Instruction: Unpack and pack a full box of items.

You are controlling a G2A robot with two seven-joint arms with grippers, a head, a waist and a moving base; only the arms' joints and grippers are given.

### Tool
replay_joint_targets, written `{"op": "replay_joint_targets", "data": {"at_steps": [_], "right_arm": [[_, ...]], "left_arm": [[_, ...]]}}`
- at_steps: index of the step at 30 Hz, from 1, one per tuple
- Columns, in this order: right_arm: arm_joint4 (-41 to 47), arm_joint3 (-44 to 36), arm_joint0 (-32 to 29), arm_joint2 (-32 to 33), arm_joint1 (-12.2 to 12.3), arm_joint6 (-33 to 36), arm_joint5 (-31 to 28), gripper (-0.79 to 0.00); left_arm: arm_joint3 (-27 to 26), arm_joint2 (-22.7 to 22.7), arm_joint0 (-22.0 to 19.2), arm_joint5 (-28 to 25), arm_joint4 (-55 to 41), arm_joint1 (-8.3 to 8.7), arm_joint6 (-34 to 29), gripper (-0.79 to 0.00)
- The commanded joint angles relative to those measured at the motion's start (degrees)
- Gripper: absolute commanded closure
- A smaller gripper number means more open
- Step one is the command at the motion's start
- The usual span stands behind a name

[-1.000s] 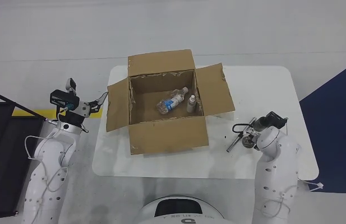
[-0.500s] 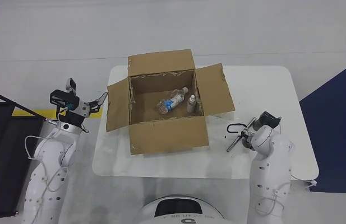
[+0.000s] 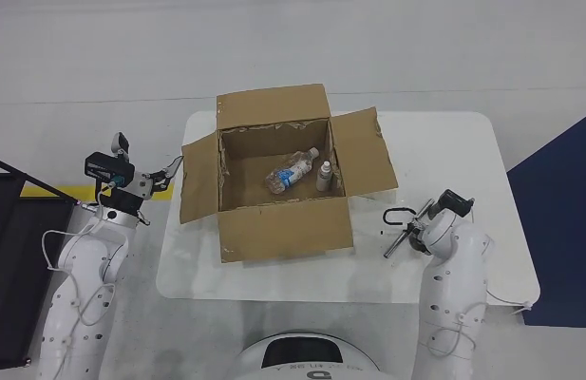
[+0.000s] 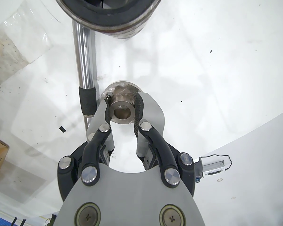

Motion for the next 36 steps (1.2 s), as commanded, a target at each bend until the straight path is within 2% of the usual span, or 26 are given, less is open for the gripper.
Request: {"op": "replay_joint_targets", "data": {"at_steps": [1, 8, 13, 19, 24, 30, 33, 36], "right_arm": [[-0.4, -0.4, -0.1, 0.2, -0.2, 0.1, -0.1, 0.000], [3.9, -8.1, -2.8, 1.2, -0.9, 1.0, -1.0, 0.000], [10.6, -15.4, -6.5, 1.9, -1.4, 1.6, -1.6, 0.000], [27.7, -25.9, -12.1, 3.6, -1.6, 5.0, -5.5, 0.000], [41.5, -30.5, -13.7, 5.2, -1.7, 2.9, -5.4, 0.000], [62.1, -31.4, -12.2, 6.6, -1.7, -0.1, -3.8, 0.000], [68.0, -30.9, -11.1, 4.9, -1.4, -0.3, -4.1, 0.000], [70.0, -30.1, -9.7, 1.3, -1.1, -0.8, -3.9, 0.000]], "left_arm": [[0.0, 0.0, 0.0, 0.0, 0.0, 0.00, 0.0, -0.785], [0.0, 0.0, 0.0, 0.0, 0.0, 0.00, 0.0, -0.785], [0.0, 0.0, 0.0, 0.0, 0.0, 0.00, 0.0, -0.785], [0.0, 0.0, 0.0, 0.0, 0.0, 0.00, 0.0, -0.785], [0.0, 0.0, 0.0, 0.0, 0.0, 0.00, 0.0, -0.785], [0.0, 0.0, 0.0, 0.0, 0.0, 0.00, 0.0, -0.785], [0.0, 0.0, 0.0, 0.0, 0.0, 0.00, 0.0, -0.785], [0.0, 0.0, 0.0, 0.0, 0.0, 0.00, 0.0, -0.785]]}}
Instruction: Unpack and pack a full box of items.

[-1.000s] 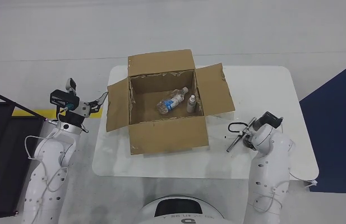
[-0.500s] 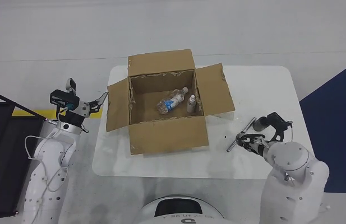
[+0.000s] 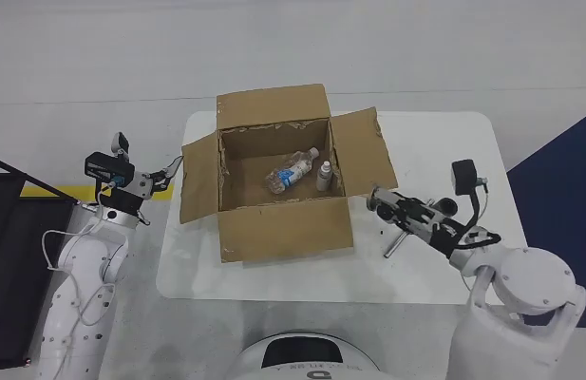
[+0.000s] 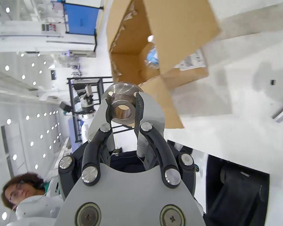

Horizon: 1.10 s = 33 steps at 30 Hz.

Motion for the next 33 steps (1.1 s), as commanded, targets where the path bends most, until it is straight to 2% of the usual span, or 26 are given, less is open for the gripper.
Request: {"op": "replay_joint_targets", "data": {"at_steps": [1, 4, 11, 14, 19, 28, 33], "right_arm": [[0.2, 0.7, 1.1, -2.7, 0.2, -0.6, 0.5, 0.000], [0.3, 3.4, 3.8, -7.7, 0.5, -2.7, 1.9, 0.000], [-2.5, 14.6, 10.5, -18.6, 0.6, -13.8, 5.3, 0.000], [-8.8, 18.3, 11.7, -23.5, 0.9, -16.8, 6.2, 0.000], [-19.6, 25.3, 14.9, -31.2, 1.2, -20.1, 11.5, 0.000], [-27.7, 32.7, 19.1, -37.2, 1.3, -24.9, 17.3, 0.000], [-33.2, 36.1, 21.2, -40.1, 1.4, -25.4, 20.8, 0.000]], "left_arm": [[0.0, 0.0, 0.0, 0.0, 0.0, 0.00, 0.0, -0.785], [0.0, 0.0, 0.0, 0.0, 0.0, 0.00, 0.0, -0.785], [0.0, 0.0, 0.0, 0.0, 0.0, 0.00, 0.0, -0.785], [0.0, 0.0, 0.0, 0.0, 0.0, 0.00, 0.0, -0.785], [0.0, 0.0, 0.0, 0.0, 0.0, 0.00, 0.0, -0.785], [0.0, 0.0, 0.0, 0.0, 0.0, 0.00, 0.0, -0.785], [0.0, 0.0, 0.0, 0.0, 0.0, 0.00, 0.0, -0.785]]}}
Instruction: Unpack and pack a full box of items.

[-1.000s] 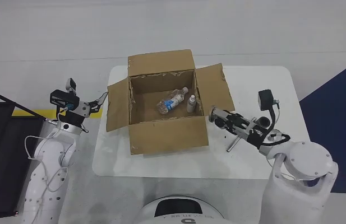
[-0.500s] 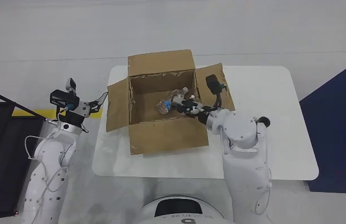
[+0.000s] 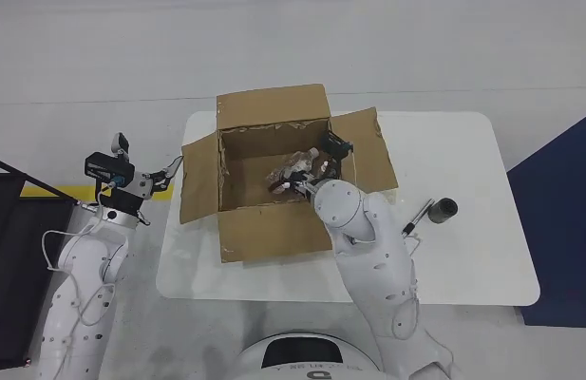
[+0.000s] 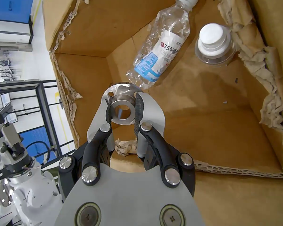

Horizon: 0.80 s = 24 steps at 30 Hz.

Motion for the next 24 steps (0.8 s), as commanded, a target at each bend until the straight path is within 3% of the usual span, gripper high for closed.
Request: {"op": "replay_joint_targets", "data": {"at_steps": [1, 12, 13, 15, 19, 24], "right_arm": [[-3.4, 1.3, 0.7, -1.4, 0.1, -0.2, 1.1, 0.000], [-11.0, 6.6, 3.1, -6.1, -0.3, -0.3, 6.0, -0.009], [-11.6, 7.1, 3.4, -6.4, -0.3, -0.3, 6.3, -0.052], [-11.7, 7.3, 3.8, -6.7, -0.4, 0.0, 6.5, -0.065], [-12.4, 6.4, 3.9, -6.9, -0.5, 0.0, 6.8, -0.215], [-13.4, 3.5, 2.9, -6.8, -0.4, 0.5, 6.5, -0.305]], "left_arm": [[0.0, 0.0, 0.0, 0.0, 0.0, 0.00, 0.0, -0.785], [0.0, 0.0, 0.0, 0.0, 0.0, 0.00, 0.0, -0.785], [0.0, 0.0, 0.0, 0.0, 0.0, 0.00, 0.0, -0.785], [0.0, 0.0, 0.0, 0.0, 0.0, 0.00, 0.0, -0.785], [0.0, 0.0, 0.0, 0.0, 0.0, 0.00, 0.0, -0.785], [0.0, 0.0, 0.0, 0.0, 0.0, 0.00, 0.0, -0.785]]}}
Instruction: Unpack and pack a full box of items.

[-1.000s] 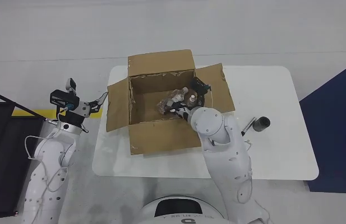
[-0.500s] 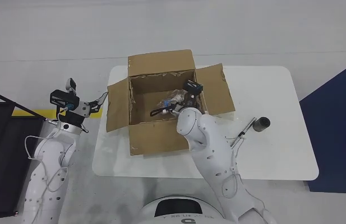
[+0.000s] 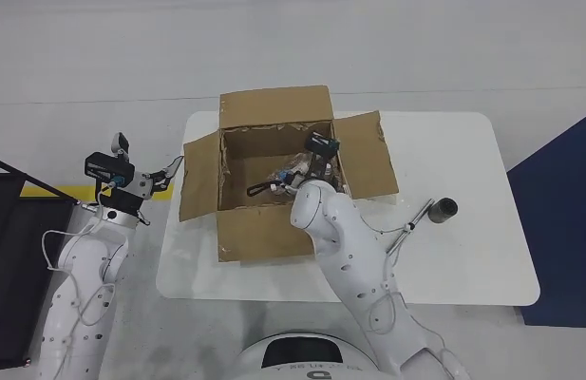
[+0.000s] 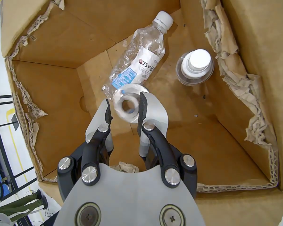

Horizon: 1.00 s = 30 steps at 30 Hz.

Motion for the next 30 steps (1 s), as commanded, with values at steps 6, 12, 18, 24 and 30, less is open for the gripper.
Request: {"op": "replay_joint_targets", "data": {"at_steps": [6, 12, 18, 24, 30], "right_arm": [[-0.3, -8.7, -3.4, 0.6, 0.4, 1.9, -1.9, -0.376], [4.2, -30.5, -14.3, 4.6, 1.9, 8.3, -9.9, -0.366], [16.0, -41.3, -24.8, 19.1, 3.7, 10.5, -21.6, -0.376], [20.1, -41.3, -30.8, 33.5, 4.9, 9.5, -26.4, -0.332], [16.5, -41.3, -34.7, 38.2, 5.9, 11.1, -26.4, -0.317]], "left_arm": [[0.0, 0.0, 0.0, 0.0, 0.0, 0.00, 0.0, -0.785], [0.0, 0.0, 0.0, 0.0, 0.0, 0.00, 0.0, -0.785], [0.0, 0.0, 0.0, 0.0, 0.0, 0.00, 0.0, -0.785], [0.0, 0.0, 0.0, 0.0, 0.0, 0.00, 0.0, -0.785], [0.0, 0.0, 0.0, 0.0, 0.0, 0.00, 0.0, -0.785]]}}
